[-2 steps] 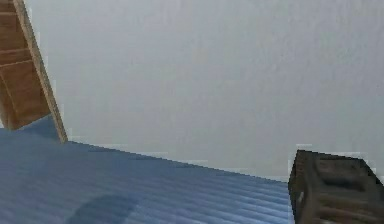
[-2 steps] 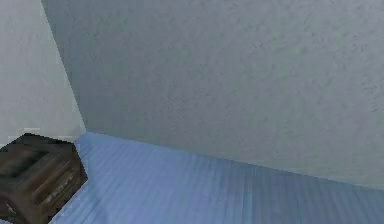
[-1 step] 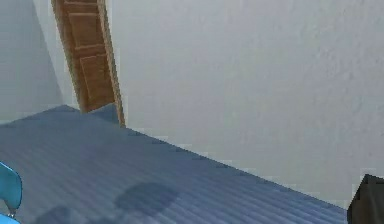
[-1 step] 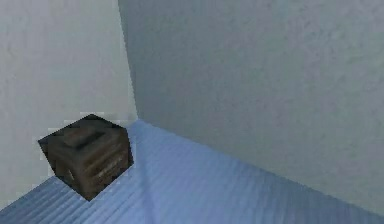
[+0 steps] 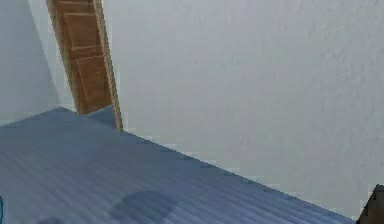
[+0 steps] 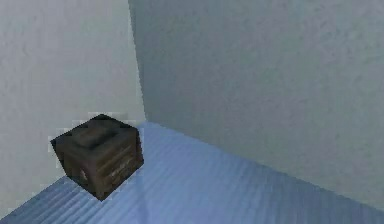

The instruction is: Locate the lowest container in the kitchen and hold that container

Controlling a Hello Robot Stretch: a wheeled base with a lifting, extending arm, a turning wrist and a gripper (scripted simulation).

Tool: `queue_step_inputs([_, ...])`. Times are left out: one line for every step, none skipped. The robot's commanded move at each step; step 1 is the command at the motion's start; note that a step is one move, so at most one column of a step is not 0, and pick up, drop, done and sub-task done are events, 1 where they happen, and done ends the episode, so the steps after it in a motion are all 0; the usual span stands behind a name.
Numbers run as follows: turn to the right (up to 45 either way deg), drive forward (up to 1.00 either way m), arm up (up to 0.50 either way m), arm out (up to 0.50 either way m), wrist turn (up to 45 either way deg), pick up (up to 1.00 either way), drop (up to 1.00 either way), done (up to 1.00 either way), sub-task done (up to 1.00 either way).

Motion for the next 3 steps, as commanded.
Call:
queue_step_inputs([-24.0, 0.00, 0.00, 0.00, 0.0, 0.00, 0.00, 0.00, 0.00])
queue_step_inputs([0.0, 0.95, 0.00, 0.00, 0.0, 0.00, 0.00, 0.00, 0.00])
queue_step_inputs([-15.0, 0.00, 0.00, 0.00, 0.0, 0.00, 0.00, 0.00, 0.00])
